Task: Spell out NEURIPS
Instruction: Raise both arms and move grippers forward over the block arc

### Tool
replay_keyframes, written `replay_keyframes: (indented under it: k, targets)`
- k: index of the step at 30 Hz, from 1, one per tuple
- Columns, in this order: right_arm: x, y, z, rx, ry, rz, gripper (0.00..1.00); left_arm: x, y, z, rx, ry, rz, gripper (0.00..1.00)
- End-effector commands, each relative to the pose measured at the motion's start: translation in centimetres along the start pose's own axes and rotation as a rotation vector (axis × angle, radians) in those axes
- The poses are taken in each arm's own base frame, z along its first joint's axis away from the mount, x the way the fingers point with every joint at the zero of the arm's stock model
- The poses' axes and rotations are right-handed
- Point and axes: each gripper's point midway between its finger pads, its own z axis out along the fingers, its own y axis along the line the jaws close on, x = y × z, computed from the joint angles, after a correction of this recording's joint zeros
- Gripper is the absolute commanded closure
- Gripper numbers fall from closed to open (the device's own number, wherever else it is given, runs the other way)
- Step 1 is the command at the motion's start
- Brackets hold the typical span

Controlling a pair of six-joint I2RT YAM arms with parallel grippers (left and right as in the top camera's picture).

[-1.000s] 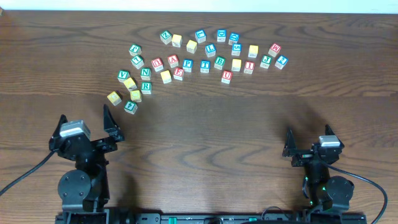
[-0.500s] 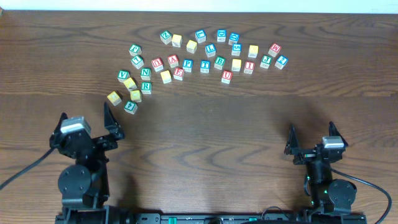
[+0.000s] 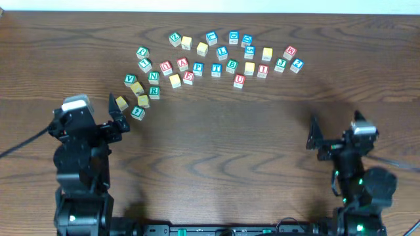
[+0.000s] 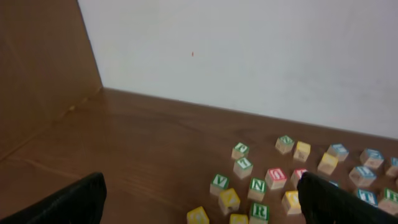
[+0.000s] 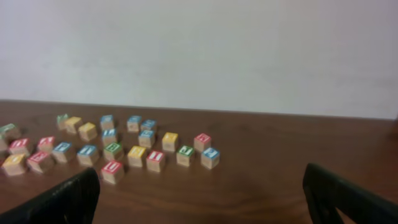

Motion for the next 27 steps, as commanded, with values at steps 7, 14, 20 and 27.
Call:
replay_keyframes:
  k: [7,14,20,27]
  targets:
    - [-2.6,0.9,4.1,-0.103,0.217,0.070,0.01,-1.9,-0.1,1.0,-0.020,0.109,0.029,0.03]
    - [-2.7,1.2,6.7,-0.154,0.396,0.125,0.01,-2.0,-1.0,2.3,0.004,0.229,0.050,0.03]
    - [-3.5,1.9,9.0,-0.225,0.488,0.145,0.01,-2.2,-3.2,4.2,0.097,0.324,0.048,0.03]
    - [-4.0,2.3,11.9,-0.269,0.627,0.177,0.01,-2.2,-4.8,7.1,0.135,0.471,0.055,0.03]
